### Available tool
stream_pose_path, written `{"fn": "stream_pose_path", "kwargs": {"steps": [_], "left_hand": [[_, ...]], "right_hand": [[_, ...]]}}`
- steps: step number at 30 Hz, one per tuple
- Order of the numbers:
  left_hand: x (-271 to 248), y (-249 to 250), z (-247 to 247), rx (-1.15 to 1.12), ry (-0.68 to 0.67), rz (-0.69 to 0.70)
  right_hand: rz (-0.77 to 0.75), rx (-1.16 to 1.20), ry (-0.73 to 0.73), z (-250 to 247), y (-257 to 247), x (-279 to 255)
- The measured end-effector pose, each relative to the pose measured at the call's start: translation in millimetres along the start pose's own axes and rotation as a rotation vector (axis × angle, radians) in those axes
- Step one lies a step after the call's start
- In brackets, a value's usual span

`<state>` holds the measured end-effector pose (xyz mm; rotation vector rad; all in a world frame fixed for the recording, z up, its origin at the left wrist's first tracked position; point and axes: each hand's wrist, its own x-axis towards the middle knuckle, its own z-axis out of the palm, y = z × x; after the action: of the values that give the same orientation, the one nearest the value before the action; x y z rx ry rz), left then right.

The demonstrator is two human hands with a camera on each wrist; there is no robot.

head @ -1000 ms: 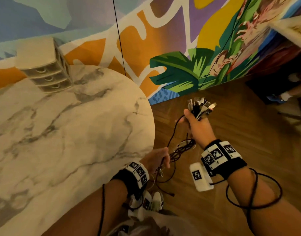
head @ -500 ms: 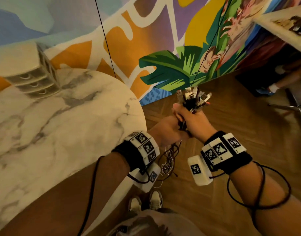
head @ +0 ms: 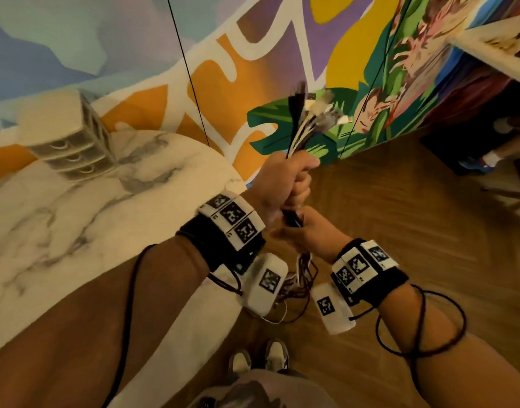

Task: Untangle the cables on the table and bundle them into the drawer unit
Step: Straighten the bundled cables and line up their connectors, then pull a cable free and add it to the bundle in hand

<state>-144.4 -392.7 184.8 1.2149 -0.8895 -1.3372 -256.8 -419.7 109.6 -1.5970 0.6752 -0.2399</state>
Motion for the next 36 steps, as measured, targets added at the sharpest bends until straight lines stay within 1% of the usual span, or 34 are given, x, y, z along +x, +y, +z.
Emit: {"fn": "stream_pose_path", "kwargs": {"steps": [2, 4, 6, 7, 8, 11, 13, 15, 17, 19, 21, 22, 24, 26, 28, 29, 30, 32, 33, 36], "left_hand": [[0.1, 10.7, -3.4, 0.279, 0.050, 0.095], [-0.1, 20.8, -8.2, 0.621, 0.087, 0.221], [-4.0, 37.9, -14.4, 0.977, 0.058, 0.375], [-5.9, 49.1, -19.5, 1.128, 0.031, 0.451], [-6.2, 62.0, -25.6, 1.232, 0.011, 0.508], [-8.4, 93.7, -42.2, 1.382, -0.011, 0.602], [-8.4, 100.9, -48.1, 1.485, -0.004, 0.659], [-9.5, 99.5, -53.6, 1.557, 0.018, 0.730], [-11.8, 90.2, -59.3, 1.580, 0.070, 0.825], [-15.5, 71.6, -61.4, 1.555, 0.121, 0.909], [-18.3, 40.5, -60.8, 1.484, 0.098, 0.899], [-20.7, 22.2, -59.5, 1.466, 0.070, 0.848], [-26.4, -9.3, -55.4, 1.487, 0.003, 0.658], [-26.5, -32.1, -51.8, 1.452, 0.031, 0.493], [-21.2, -42.1, -46.1, 1.263, 0.078, 0.309], [-18.1, -41.7, -40.9, 1.142, 0.077, 0.227], [-14.0, -38.7, -35.5, 1.037, 0.080, 0.177], [-5.4, -29.5, -26.6, 0.908, 0.115, 0.150], [-1.6, -24.0, -21.9, 0.886, 0.139, 0.153], [5.3, -10.0, -10.0, 0.851, 0.227, 0.215]], "right_hand": [[0.046, -0.026, 0.104, 9.2, 10.6, 10.0], [0.091, -0.044, 0.183, 13.2, 20.6, 20.5], [0.166, -0.101, 0.221, 11.8, 35.0, 25.9], [0.208, -0.137, 0.227, 10.9, 45.2, 25.8], [0.259, -0.170, 0.234, 9.6, 55.3, 24.3], [0.423, -0.204, 0.268, 7.5, 79.7, 18.5], [0.491, -0.197, 0.275, 6.9, 83.6, 15.7], [0.534, -0.225, 0.254, 6.6, 88.1, 12.1], [0.565, -0.242, 0.251, 5.4, 89.7, 8.5], [0.565, -0.195, 0.296, 3.9, 83.6, 6.4], [0.531, -0.085, 0.370, 0.5, 77.6, 10.1], [0.512, -0.014, 0.378, 0.7, 72.0, 11.2], [0.443, 0.118, 0.344, 2.6, 70.2, 13.8], [0.357, 0.167, 0.337, 7.1, 58.3, 12.0], [0.235, 0.162, 0.325, 9.3, 41.5, 11.3], [0.171, 0.167, 0.326, 11.1, 29.4, 10.4], [0.132, 0.159, 0.312, 13.3, 14.8, 11.0], [0.015, 0.155, 0.308, 15.3, -3.3, 11.4], [-0.023, 0.176, 0.282, 15.0, -9.8, 10.3], [-0.029, 0.200, 0.259, 15.6, -4.5, 5.6]]}}
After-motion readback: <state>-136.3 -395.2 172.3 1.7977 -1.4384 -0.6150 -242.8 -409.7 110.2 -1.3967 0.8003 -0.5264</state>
